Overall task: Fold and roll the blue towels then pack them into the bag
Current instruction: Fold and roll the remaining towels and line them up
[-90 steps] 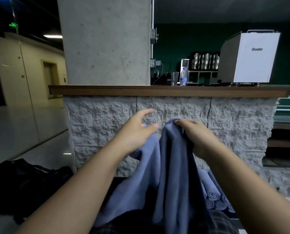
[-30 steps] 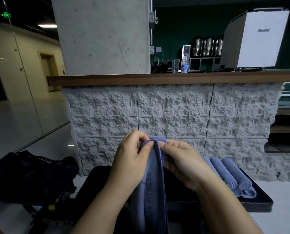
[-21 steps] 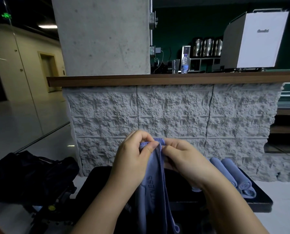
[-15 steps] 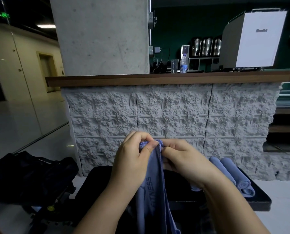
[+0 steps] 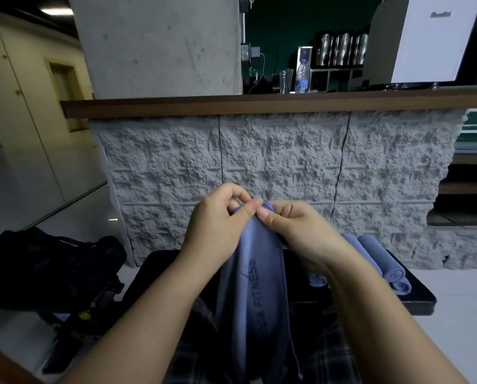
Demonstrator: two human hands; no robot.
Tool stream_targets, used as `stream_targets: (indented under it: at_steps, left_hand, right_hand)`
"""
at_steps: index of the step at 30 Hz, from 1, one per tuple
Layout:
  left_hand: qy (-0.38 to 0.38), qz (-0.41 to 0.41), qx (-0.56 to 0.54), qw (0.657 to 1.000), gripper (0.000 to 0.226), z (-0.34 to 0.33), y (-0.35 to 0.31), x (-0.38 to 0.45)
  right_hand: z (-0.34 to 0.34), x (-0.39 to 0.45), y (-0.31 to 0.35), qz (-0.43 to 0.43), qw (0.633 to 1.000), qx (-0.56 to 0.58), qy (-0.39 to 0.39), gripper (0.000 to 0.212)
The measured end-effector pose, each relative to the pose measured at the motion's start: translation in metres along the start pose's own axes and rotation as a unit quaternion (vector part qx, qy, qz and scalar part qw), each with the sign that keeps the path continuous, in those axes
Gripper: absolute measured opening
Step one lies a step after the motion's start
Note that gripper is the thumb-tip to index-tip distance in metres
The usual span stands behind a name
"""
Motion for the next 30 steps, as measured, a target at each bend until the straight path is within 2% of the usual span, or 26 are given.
stream_targets:
  at_steps: [3, 7, 13, 17, 19, 21, 25, 28, 30]
  left_hand:
    - [0.065, 0.024, -0.016, 0.997, 0.019, -0.015, 0.025, 0.003]
    - [0.171, 0.072, -0.021, 0.982, 0.021, -0.032, 0.064, -0.003]
    - [0.212, 0.083, 0.111, 0.968, 0.021, -0.021, 0.113, -0.018]
    - [0.254, 0.05, 0.294, 0.92, 0.029, 0.001, 0.129, -0.02]
    - [0.24, 0.0, 0.371, 0.897, 0.042, 0.013, 0.127, -0.016]
    - [0.209, -0.033, 0.401, 0.891, 0.048, 0.021, 0.121, -0.01]
    - [0.121, -0.04, 0.4, 0.908, 0.022, 0.033, 0.12, 0.007]
    - [0.083, -0.013, 0.374, 0.924, 0.017, 0.042, 0.125, 0.018]
    - [0.066, 0.001, 0.372, 0.926, 0.017, 0.047, 0.124, 0.025]
  right_hand:
    - [0.014, 0.007, -0.012, -0.007, 0.999, 0.008, -0.051, 0.026]
    - [0.045, 0.015, -0.033, -0.025, 0.987, 0.021, -0.156, 0.031]
    - [0.108, 0.0, -0.048, -0.043, 0.954, 0.081, -0.287, 0.028]
    - [0.146, -0.011, -0.059, -0.069, 0.933, 0.074, -0.345, 0.023]
    - [0.155, -0.015, -0.062, -0.072, 0.933, 0.044, -0.349, 0.024]
    - [0.158, -0.018, -0.066, -0.075, 0.936, 0.001, -0.345, 0.027]
    - [0.161, -0.02, -0.074, -0.098, 0.923, -0.112, -0.353, 0.03]
    - [0.16, -0.016, -0.072, -0.11, 0.917, -0.144, -0.354, 0.026]
    - [0.158, -0.012, -0.065, -0.088, 0.914, -0.157, -0.363, 0.024]
Point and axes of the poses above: each hand's wrist, its own x-axis towards the middle knuckle, its own z-axis out of the back of the hand, y = z × x, the point moved 5 cm from there along x, towards the middle knuckle, and after that the axes turned 1 degree about -z, right-handed, at the moved point
